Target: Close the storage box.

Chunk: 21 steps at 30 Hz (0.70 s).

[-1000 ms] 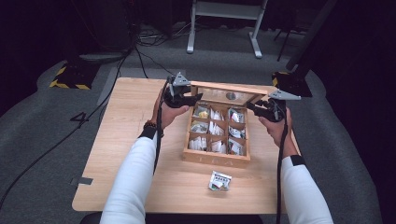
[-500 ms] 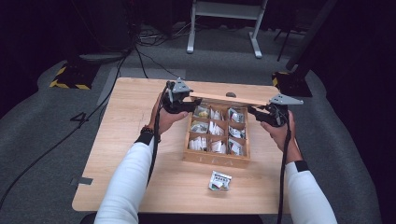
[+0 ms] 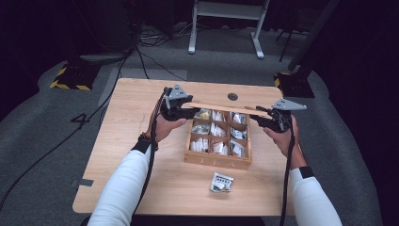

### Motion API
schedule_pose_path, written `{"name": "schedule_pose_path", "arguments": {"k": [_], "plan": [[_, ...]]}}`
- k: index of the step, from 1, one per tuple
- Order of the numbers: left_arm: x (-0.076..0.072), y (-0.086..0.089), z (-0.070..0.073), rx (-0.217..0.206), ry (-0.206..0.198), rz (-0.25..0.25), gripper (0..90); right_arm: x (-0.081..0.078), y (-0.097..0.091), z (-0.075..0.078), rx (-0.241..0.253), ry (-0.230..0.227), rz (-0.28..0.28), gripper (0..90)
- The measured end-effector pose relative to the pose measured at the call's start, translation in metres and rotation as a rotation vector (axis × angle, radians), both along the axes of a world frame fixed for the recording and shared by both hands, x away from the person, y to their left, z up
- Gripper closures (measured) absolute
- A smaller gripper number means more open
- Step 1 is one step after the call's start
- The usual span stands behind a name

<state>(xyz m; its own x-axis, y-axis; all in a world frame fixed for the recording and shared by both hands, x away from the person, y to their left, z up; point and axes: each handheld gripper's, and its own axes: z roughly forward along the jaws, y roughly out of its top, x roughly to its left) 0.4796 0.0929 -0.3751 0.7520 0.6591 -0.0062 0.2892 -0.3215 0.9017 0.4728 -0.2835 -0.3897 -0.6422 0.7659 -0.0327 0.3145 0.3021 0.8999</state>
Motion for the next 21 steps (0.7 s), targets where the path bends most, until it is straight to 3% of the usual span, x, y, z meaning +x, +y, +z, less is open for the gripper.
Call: {"name": "schedule_pose_path", "arguments": {"k": [5, 10, 21], "plan": [[-0.004, 0.001, -0.001, -0.004, -0.003, -0.009, 44.9, -0.006, 0.002, 0.001, -0.025, -0.013, 0.000, 56.5], [-0.008, 0.003, 0.000, 0.002, -0.008, -0.015, 45.3, -0.012, 0.001, 0.002, -0.008, -0.020, 0.004, 56.7], [-0.018, 0.006, -0.004, 0.018, -0.002, -0.033, 45.6, -0.025, 0.001, 0.004, -0.027, -0.021, 0.016, 56.4]]}}
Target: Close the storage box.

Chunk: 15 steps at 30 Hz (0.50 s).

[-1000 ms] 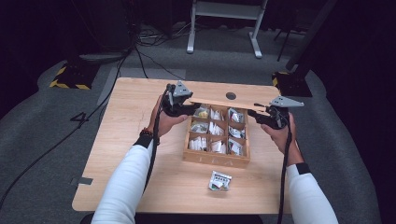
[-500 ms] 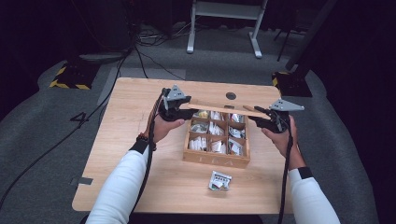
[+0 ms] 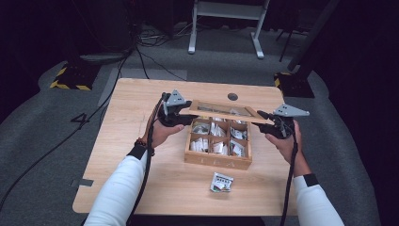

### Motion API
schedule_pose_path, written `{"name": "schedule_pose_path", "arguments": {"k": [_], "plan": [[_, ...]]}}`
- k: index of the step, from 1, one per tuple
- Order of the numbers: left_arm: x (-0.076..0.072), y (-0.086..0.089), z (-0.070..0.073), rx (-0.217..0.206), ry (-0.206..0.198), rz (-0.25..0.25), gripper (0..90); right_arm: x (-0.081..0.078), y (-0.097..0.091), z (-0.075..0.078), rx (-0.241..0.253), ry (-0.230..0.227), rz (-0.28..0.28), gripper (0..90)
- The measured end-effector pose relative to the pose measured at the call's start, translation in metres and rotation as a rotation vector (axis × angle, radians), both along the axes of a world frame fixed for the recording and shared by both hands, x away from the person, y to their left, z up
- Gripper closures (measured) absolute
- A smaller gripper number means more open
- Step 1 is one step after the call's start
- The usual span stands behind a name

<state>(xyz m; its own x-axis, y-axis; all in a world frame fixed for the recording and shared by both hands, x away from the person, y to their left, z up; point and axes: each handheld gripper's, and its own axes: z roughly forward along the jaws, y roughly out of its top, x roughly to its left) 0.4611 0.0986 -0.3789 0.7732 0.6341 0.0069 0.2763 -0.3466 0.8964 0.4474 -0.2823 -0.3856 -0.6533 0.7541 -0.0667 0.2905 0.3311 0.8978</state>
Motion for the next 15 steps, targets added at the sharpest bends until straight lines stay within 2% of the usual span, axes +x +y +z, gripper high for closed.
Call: {"name": "schedule_pose_path", "arguments": {"k": [12, 15], "plan": [[-0.013, 0.003, -0.002, 0.010, -0.003, -0.018, 45.4, -0.017, -0.003, 0.000, 0.022, -0.007, 0.027, 56.2], [-0.017, 0.004, -0.003, 0.007, -0.001, -0.024, 45.4, -0.022, -0.003, 0.000, 0.013, -0.014, 0.030, 56.1]]}}
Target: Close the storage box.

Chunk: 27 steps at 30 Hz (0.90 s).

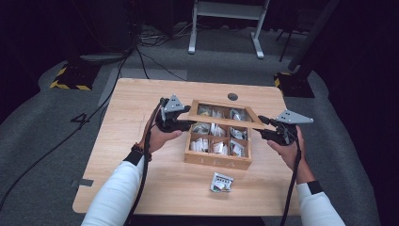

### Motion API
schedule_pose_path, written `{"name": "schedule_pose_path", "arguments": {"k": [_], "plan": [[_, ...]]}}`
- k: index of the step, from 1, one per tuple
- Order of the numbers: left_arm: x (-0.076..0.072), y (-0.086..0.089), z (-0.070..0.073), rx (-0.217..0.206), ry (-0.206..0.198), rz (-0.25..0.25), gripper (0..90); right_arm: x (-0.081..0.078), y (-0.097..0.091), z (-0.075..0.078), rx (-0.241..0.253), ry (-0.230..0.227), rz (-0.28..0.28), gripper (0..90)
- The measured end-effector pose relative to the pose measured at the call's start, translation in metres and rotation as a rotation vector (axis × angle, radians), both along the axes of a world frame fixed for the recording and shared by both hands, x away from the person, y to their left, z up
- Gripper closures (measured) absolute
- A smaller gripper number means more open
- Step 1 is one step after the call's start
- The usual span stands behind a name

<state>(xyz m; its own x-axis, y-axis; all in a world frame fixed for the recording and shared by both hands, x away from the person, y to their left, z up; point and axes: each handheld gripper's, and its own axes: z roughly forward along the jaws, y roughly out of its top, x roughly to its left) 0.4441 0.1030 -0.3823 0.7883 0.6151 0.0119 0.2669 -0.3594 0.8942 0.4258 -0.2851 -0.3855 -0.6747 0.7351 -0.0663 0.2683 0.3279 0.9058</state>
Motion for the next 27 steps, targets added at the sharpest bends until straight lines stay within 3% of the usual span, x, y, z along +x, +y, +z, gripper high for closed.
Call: {"name": "schedule_pose_path", "arguments": {"k": [16, 27], "plan": [[-0.012, 0.006, -0.003, -0.010, 0.008, -0.009, 44.3, -0.021, -0.002, 0.003, -0.004, -0.019, 0.029, 55.5], [-0.026, 0.006, -0.012, 0.018, 0.002, -0.026, 44.4, -0.032, 0.000, -0.006, -0.011, -0.002, 0.032, 50.7]]}}
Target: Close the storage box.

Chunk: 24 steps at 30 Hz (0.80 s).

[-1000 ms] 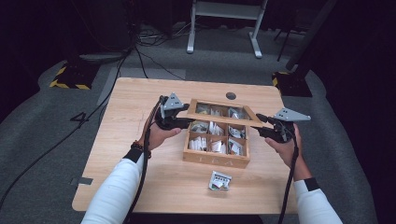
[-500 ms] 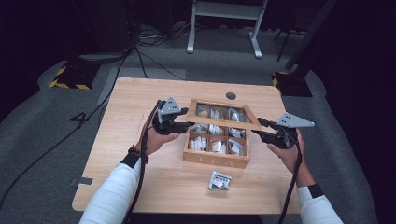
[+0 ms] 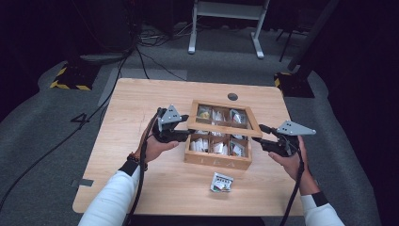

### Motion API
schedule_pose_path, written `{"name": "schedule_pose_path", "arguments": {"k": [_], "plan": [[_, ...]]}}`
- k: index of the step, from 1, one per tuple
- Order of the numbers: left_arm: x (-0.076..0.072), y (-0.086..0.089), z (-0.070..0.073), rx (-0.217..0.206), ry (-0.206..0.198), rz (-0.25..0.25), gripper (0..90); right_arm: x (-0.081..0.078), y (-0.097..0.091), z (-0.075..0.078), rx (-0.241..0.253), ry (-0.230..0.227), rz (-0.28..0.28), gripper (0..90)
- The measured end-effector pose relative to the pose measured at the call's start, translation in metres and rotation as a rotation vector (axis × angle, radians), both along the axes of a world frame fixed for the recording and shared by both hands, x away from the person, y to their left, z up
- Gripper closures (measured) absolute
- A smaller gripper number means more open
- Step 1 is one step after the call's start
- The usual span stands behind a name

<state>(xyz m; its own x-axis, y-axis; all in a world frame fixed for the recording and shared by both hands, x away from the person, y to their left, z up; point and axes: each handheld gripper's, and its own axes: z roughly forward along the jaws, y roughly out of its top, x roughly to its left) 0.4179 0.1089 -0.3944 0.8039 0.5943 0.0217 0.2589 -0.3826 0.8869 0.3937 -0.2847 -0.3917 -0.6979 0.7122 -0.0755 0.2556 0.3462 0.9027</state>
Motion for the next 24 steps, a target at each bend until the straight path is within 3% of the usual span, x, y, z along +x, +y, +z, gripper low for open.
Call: {"name": "schedule_pose_path", "arguments": {"k": [7, 12, 17, 24], "plan": [[-0.008, 0.002, -0.008, 0.006, 0.013, -0.011, 43.9, -0.007, 0.000, -0.008, -0.018, 0.021, -0.003, 46.5], [-0.012, 0.001, -0.012, 0.020, 0.013, -0.015, 42.4, -0.009, 0.000, -0.014, -0.004, 0.040, 0.022, 44.5], [-0.017, 0.002, -0.018, 0.032, 0.027, -0.030, 41.8, -0.013, 0.003, -0.017, -0.035, 0.048, 0.047, 38.7], [-0.022, 0.001, -0.022, 0.072, 0.019, -0.041, 40.0, -0.017, 0.004, -0.024, -0.040, 0.068, 0.050, 36.8]]}}
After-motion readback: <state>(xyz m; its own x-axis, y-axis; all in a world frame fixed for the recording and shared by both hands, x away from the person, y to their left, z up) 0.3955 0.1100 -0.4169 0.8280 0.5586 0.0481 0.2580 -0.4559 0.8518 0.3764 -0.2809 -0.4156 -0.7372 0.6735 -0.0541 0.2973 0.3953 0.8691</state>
